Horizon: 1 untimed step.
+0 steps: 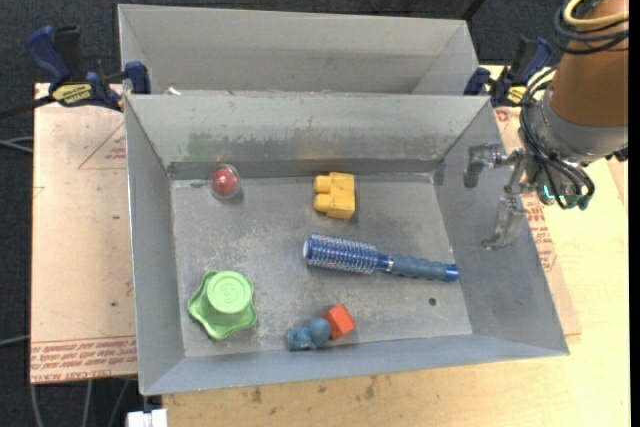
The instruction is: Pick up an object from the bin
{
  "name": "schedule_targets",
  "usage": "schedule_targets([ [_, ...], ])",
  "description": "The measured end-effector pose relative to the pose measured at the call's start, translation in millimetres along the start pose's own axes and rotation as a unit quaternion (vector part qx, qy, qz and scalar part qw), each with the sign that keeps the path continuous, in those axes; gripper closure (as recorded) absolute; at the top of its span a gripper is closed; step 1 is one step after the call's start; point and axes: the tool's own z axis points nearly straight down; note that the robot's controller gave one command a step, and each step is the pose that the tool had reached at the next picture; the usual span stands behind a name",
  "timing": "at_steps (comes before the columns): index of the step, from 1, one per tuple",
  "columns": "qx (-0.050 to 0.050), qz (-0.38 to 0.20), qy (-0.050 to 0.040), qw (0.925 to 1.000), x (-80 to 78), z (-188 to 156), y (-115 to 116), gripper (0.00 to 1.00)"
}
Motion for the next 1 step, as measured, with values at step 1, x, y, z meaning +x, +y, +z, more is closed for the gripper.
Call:
schedule_targets([
  [1,-0.001,0.061,0.0013,0.9982,43.5,111.3,29.4,0.0],
])
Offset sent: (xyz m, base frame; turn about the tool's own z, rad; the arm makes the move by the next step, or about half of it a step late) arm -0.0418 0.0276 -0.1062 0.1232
